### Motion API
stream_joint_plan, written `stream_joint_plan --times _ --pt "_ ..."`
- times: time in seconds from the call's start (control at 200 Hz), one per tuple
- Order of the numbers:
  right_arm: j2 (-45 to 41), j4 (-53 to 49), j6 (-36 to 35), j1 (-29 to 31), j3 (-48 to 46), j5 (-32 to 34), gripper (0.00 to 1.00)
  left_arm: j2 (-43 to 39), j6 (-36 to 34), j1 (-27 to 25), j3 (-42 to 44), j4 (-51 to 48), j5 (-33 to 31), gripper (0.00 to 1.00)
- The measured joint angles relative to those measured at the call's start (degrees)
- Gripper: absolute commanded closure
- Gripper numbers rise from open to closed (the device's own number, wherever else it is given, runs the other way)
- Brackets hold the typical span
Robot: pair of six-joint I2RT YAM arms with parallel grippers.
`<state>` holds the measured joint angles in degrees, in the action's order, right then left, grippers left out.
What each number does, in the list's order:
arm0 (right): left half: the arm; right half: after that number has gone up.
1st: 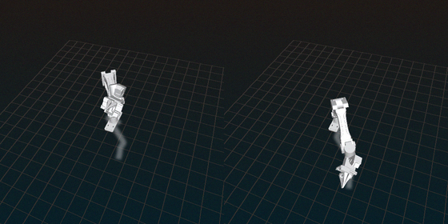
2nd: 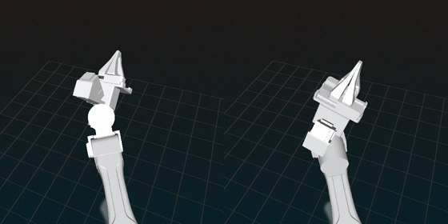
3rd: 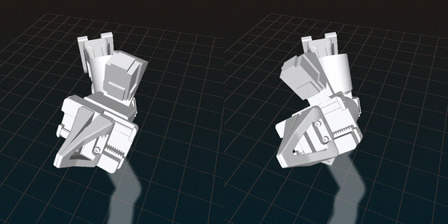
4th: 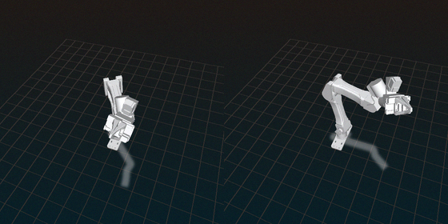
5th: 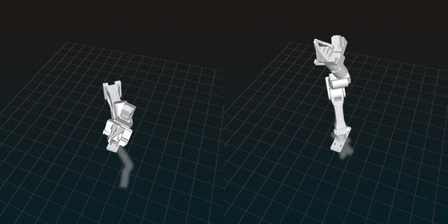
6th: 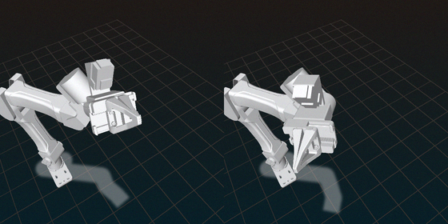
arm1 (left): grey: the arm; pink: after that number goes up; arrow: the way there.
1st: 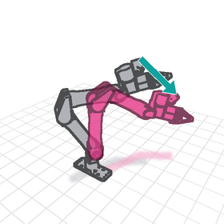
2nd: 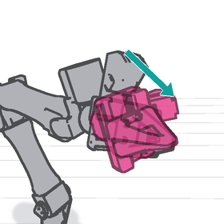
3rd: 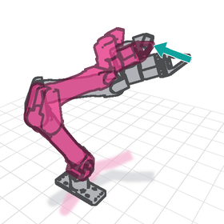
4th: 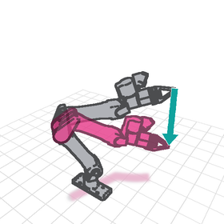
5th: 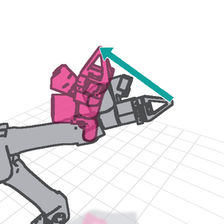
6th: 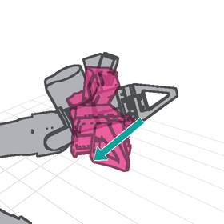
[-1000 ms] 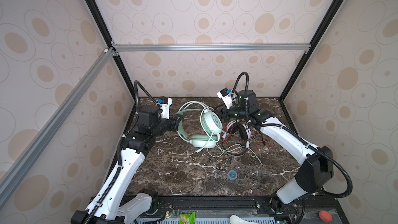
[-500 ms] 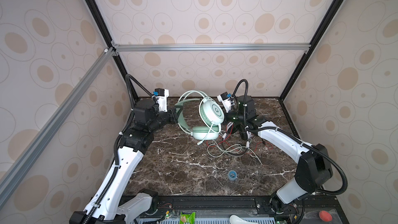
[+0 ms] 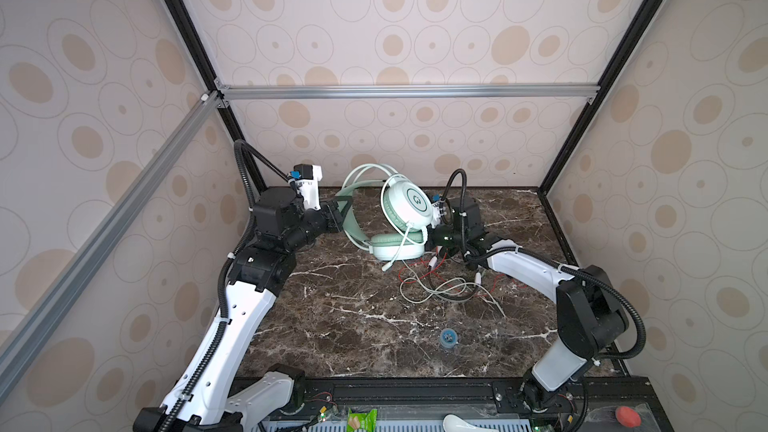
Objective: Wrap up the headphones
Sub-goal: 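Raise the headset higher with the left gripper while the right gripper holds the cable low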
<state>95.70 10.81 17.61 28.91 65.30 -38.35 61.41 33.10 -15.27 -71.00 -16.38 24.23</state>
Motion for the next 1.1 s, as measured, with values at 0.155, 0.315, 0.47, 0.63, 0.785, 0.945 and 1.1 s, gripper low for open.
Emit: stream_joint_plan --times 0.155,0.315,0.47,0.63,0.785,0.945,1.1 --pt "0.00 2.45 1.79 0.00 -1.99 -0.46 0.54 0.22 1.73 0.00 -0.59 0.83 -1.36 1.00" --pt "0.04 4.24 3.78 0.00 -3.91 -0.44 0.70 0.79 3.89 0.00 -0.61 2.29 -3.08 1.00" --pt "0.09 5.16 4.48 0.07 -4.76 -0.48 0.85 1.51 6.60 0.09 -0.61 3.08 -5.35 1.00" --pt "0.09 5.29 4.98 0.74 -5.84 0.46 0.91 3.06 10.08 0.17 -0.72 3.98 -8.09 1.00" --pt "0.00 4.79 4.85 1.86 -6.78 2.32 0.96 4.72 13.62 0.17 -0.72 4.37 -10.95 1.00" --pt "-1.95 0.92 2.69 4.11 -6.82 6.19 0.99 5.84 17.05 0.17 -0.70 4.81 -14.45 1.00" --pt "-5.86 -4.22 -0.28 7.41 -6.75 10.27 1.00 6.69 19.98 0.17 -0.59 5.27 -17.59 1.00"
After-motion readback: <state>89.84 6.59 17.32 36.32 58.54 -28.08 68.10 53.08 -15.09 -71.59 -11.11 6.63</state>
